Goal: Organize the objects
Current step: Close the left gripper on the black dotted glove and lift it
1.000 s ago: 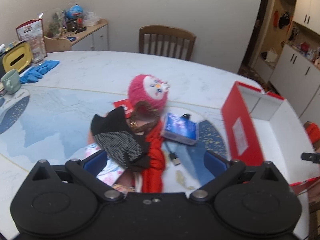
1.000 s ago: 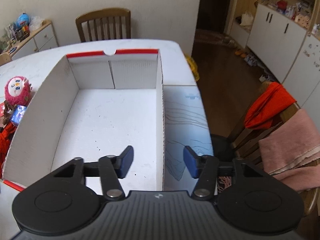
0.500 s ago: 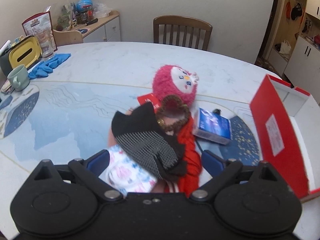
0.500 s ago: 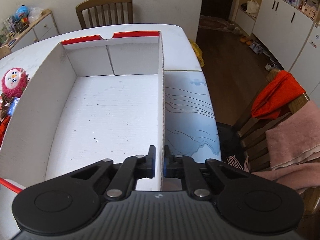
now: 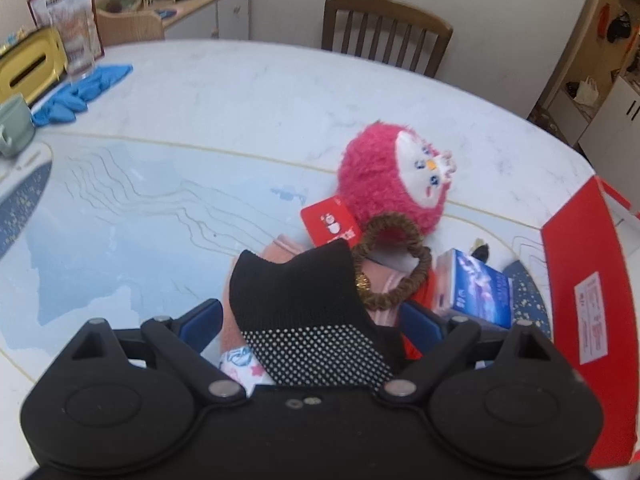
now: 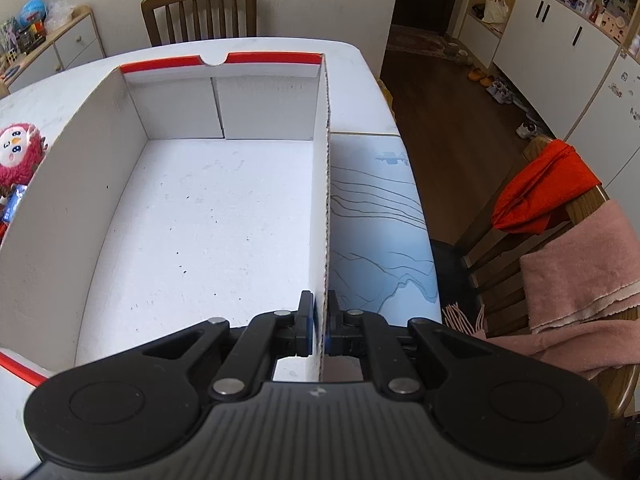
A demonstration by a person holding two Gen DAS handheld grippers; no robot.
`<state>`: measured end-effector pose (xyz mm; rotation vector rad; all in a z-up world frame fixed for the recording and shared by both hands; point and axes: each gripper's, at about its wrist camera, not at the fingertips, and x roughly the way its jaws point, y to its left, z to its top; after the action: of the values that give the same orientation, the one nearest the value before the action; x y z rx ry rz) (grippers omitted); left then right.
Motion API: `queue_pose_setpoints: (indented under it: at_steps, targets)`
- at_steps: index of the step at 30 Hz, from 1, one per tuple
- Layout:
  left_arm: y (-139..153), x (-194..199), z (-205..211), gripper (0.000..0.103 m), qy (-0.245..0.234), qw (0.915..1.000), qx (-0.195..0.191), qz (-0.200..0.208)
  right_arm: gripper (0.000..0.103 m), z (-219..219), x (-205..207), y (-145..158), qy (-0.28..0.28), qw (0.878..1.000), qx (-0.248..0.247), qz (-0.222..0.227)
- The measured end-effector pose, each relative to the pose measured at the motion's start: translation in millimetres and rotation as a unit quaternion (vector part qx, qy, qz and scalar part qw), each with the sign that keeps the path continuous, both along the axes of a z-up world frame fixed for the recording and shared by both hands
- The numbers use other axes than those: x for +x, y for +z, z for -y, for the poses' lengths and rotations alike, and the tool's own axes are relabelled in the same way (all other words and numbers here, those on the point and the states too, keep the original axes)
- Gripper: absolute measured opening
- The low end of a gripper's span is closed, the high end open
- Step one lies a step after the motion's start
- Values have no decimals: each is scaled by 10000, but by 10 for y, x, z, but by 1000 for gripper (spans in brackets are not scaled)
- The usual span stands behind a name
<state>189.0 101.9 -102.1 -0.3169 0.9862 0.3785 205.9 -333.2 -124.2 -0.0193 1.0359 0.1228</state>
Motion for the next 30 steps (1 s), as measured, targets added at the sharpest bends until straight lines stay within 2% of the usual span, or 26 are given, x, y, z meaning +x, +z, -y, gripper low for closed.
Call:
queue_pose_setpoints:
  at_steps: [1,3,7,10,12,17,21,30]
  targets:
    - [-32,16,-18,92,28,10000,-16,-60,5,-10,-2,2,-1,10000,-6,-2]
    - [-88,41,-54,83,55,9998,-91,-141,5,-23,-9,-1,3,10000,-28,-3]
    - [-151,29,-97,75,102,9996,-218,-164,5,-28,-19,5,5,10000,-49,-5]
    - [-155,8,-98,59,98,9995,-274,-123,5,-31,-20,13,12,10000,-60,-5]
    - [-133,-3,-103,44,98,9994,-306,-91,5,-28,-23,20,13,10000,-60,-1]
    - [-1,-72,-79,22,67,9996,-263,-28,5,-18,-32,15,24,10000,-52,2]
    - [127,-123,-28,13,-34,9998,-216,-47,5,-13,-33,22,52,10000,-42,11]
    - [486,-260,201,9,-445,9976,-458,255,4,-2,-51,33,141,9999,54,15]
